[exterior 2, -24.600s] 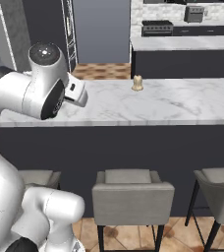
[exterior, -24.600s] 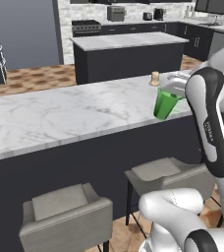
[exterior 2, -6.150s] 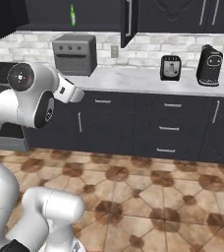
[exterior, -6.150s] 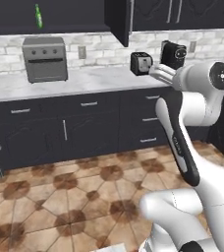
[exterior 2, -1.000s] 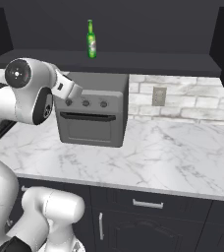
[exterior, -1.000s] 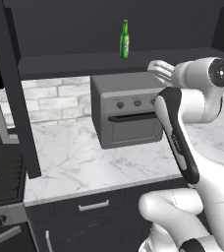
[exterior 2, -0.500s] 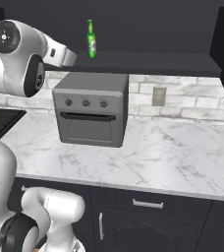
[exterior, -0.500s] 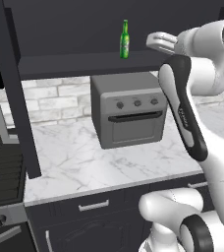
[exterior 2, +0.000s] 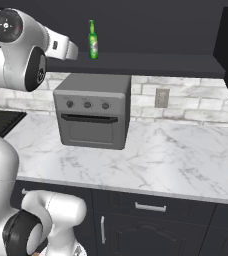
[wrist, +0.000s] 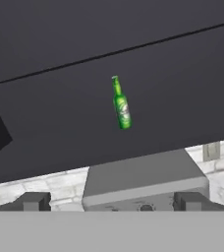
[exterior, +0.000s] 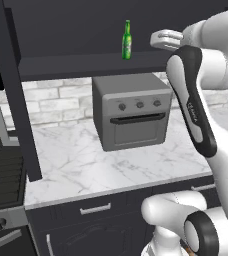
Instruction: Open the cabinet directly in front. Then move the beer and the cup to the dining counter with the candle on it.
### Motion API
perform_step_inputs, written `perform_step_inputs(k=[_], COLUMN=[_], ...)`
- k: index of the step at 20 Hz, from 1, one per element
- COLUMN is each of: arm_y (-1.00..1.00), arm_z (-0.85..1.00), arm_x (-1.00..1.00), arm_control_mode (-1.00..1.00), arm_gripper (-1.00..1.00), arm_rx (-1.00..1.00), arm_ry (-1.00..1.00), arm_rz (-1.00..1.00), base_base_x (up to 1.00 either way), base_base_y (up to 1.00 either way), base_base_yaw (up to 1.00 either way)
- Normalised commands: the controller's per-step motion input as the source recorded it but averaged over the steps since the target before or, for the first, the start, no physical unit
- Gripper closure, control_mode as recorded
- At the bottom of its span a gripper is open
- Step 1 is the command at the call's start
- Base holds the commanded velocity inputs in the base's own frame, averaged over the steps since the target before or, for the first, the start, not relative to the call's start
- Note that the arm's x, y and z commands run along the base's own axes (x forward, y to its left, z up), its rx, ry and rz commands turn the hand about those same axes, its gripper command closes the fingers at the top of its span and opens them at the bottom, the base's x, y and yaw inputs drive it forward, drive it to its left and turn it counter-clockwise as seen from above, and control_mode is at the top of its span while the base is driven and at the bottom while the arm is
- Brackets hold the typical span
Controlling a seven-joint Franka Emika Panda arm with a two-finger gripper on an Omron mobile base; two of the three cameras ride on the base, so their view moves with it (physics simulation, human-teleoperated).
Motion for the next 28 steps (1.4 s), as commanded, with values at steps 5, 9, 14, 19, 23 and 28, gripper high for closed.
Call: perform_step_inputs(k=[5, 9, 14, 19, 23, 28], arm_y=[0.0, 0.0, 0.0, 0.0, 0.0, 0.0], arm_z=[-0.23, -0.35, -0.07, 0.0, 0.0, 0.0], arm_x=[0.48, 0.27, 0.0, 0.08, 0.31, 0.46], arm_control_mode=[-1.0, -1.0, -1.0, -1.0, -1.0, -1.0], arm_gripper=[-1.0, -1.0, -1.0, -1.0, -1.0, -1.0], arm_rx=[-0.08, -0.25, -0.12, 0.0, 0.0, 0.0], arm_ry=[0.0, 0.01, 0.0, 0.0, 0.0, 0.0], arm_rz=[0.0, 0.0, 0.0, 0.0, 0.0, -0.01], base_base_x=[0.0, 0.0, 0.0, 0.0, 0.0, 0.0], base_base_y=[0.0, 0.0, 0.0, 0.0, 0.0, 0.0], base_base_yaw=[0.0, 0.0, 0.0, 0.0, 0.0, 0.0])
